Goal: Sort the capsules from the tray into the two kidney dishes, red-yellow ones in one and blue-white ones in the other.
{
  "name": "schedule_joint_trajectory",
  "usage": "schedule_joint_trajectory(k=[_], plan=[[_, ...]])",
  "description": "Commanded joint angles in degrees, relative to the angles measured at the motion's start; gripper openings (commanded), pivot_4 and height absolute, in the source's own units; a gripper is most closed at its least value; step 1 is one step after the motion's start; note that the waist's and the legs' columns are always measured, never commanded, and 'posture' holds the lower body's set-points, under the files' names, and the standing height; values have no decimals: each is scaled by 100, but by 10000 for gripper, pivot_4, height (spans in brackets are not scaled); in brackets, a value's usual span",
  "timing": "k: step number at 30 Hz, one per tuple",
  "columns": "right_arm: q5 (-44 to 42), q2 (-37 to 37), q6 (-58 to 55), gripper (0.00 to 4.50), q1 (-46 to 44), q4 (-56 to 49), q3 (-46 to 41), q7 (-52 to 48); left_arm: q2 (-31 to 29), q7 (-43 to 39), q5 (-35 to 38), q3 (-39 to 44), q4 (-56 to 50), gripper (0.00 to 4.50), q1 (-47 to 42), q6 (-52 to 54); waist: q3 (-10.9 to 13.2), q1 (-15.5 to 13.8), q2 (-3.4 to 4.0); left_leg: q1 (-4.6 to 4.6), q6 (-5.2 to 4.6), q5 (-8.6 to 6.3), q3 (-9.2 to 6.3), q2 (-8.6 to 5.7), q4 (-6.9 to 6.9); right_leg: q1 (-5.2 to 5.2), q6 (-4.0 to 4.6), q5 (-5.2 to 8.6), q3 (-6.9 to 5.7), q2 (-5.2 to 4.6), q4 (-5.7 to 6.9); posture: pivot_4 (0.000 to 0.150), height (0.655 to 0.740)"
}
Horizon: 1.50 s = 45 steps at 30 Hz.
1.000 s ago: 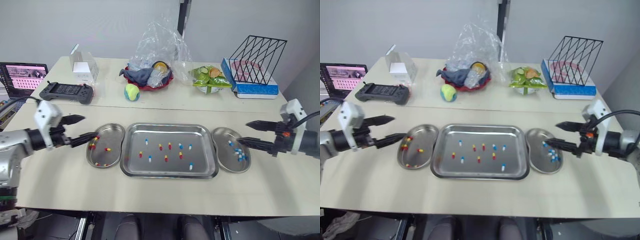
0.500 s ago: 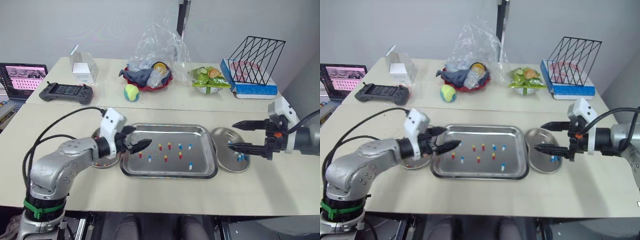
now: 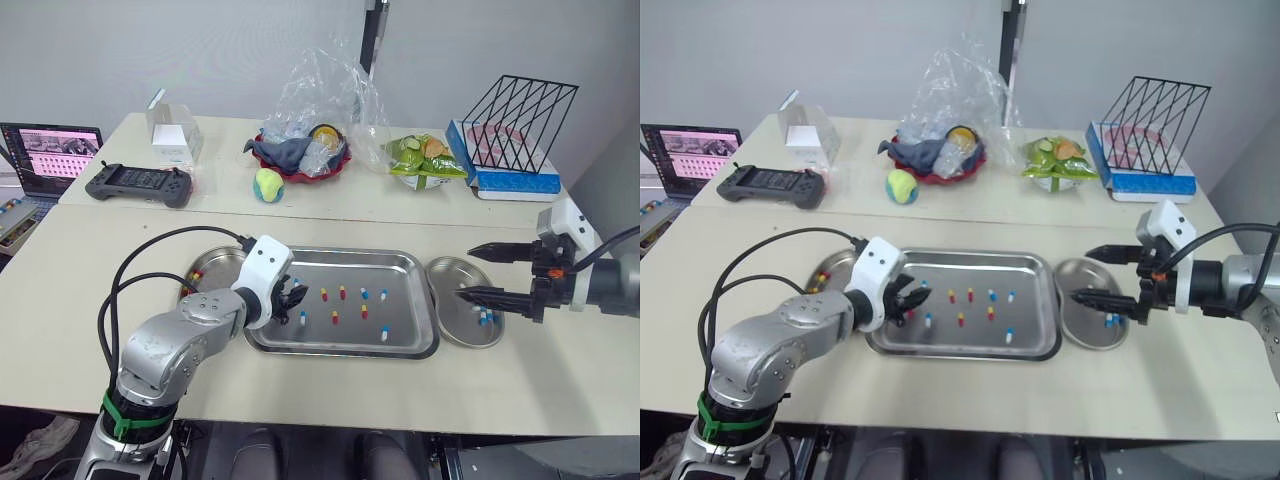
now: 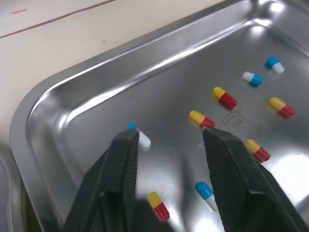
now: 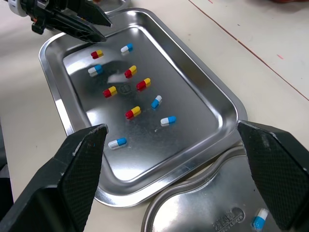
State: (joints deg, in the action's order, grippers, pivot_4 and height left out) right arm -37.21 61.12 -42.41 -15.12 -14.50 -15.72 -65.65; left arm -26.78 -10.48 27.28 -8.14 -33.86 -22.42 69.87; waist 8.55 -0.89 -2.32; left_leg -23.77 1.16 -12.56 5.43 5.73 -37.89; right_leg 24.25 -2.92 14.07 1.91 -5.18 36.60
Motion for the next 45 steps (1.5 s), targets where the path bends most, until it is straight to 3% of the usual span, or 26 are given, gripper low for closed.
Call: schedule_joint_trajectory(k=[1,19,38,45], plan=[[-28,81,99,45000,-39,-95,-270,50,122,108,-123,-63,-325,23339,100,-25,0,-1,0,0,0,0,0,0,0,0,0,0,0,0,0,1500,7305],[-128,596,-338,45000,-61,-126,-360,26,967,1073,-1034,-159,-733,23339,844,112,0,-13,0,-2,0,0,-17,-9,0,-8,-2,2,0,-1,-6,1500,7305],[-75,562,-579,45000,-91,-127,-292,306,1563,1081,-1094,324,-472,23339,764,702,1,-14,-2,-4,-1,0,-38,-21,0,-10,-3,2,0,-1,-6,1500,7305],[-62,517,-485,45000,18,-260,-442,357,1468,925,-1117,168,-264,23339,669,785,1,-6,-1,-4,-1,0,-44,-27,0,-10,-3,2,0,-1,-5,1500,7305]])
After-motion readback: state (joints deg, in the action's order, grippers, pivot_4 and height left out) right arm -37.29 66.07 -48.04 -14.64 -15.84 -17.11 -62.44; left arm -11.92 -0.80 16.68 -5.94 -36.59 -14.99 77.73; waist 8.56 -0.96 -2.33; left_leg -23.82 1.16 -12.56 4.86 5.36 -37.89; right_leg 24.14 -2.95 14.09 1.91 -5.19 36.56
